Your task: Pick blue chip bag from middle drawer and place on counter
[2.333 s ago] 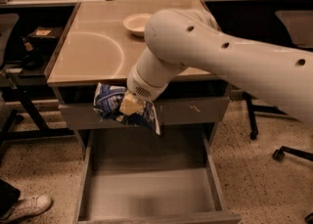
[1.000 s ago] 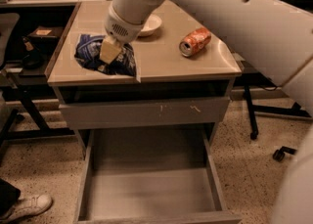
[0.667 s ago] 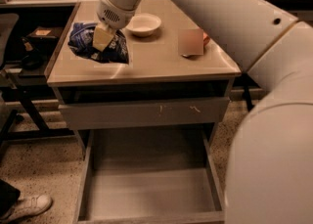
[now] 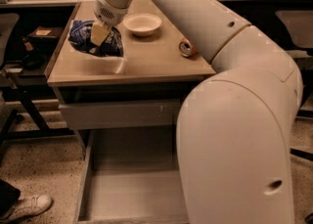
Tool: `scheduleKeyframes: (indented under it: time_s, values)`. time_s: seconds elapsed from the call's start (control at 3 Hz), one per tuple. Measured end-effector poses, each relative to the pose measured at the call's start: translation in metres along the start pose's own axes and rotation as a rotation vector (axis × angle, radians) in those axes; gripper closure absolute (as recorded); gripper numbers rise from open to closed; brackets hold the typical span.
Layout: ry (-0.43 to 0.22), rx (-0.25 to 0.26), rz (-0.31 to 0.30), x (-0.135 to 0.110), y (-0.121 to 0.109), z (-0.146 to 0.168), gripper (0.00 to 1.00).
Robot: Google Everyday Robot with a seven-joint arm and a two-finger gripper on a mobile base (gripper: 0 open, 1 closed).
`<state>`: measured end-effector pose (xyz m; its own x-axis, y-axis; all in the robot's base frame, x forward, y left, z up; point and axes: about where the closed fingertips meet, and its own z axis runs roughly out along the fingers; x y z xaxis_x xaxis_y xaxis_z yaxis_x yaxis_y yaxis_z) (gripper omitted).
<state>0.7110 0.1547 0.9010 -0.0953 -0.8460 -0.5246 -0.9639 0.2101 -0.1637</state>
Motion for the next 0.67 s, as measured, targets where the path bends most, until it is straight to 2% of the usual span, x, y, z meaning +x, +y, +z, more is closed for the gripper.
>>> scheduleKeyframes:
  time_s: [0.67]
  values:
    - [-0.014,-0.040,0.058,0.021,-0.029,0.043,1.00]
